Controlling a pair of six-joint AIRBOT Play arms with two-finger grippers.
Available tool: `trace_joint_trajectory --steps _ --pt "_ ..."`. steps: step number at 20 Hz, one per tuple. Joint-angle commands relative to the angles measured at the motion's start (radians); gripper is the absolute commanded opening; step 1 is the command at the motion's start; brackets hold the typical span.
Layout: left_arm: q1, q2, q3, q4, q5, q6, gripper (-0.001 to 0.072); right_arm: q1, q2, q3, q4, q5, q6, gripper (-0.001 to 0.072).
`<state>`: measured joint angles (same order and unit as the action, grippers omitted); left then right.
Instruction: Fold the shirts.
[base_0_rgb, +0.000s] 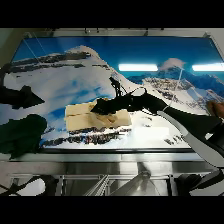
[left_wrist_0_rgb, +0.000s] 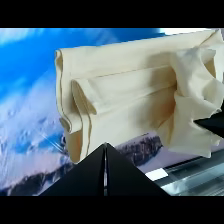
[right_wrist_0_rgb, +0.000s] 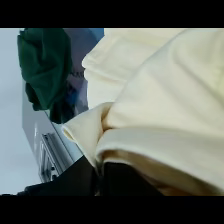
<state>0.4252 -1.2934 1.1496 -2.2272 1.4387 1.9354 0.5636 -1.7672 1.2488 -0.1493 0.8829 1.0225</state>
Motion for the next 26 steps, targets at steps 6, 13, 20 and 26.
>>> trace_joint_trajectory --steps 6,13,20,26 --pt "-0.011 -0.018 -0.104 0.001 -0.046 0.022 0.0018 0.089 -0.042 0.144 0.029 -0.071 0.035 0.0127" --pt "-0.09 -0.076 -0.104 0.001 -0.061 0.023 0.0019 0.155 -0.043 0.251 -0.095 -0.07 0.016 0.0309" --pt "-0.005 -0.074 -0.101 -0.001 -0.026 0.031 0.0019 -0.134 0.029 0.273 -0.587 0.232 0.378 0.0307" --pt "0.013 -0.075 -0.101 -0.002 -0.026 0.031 0.0019 -0.39 0.03 0.149 -0.655 0.273 0.426 0.0702"
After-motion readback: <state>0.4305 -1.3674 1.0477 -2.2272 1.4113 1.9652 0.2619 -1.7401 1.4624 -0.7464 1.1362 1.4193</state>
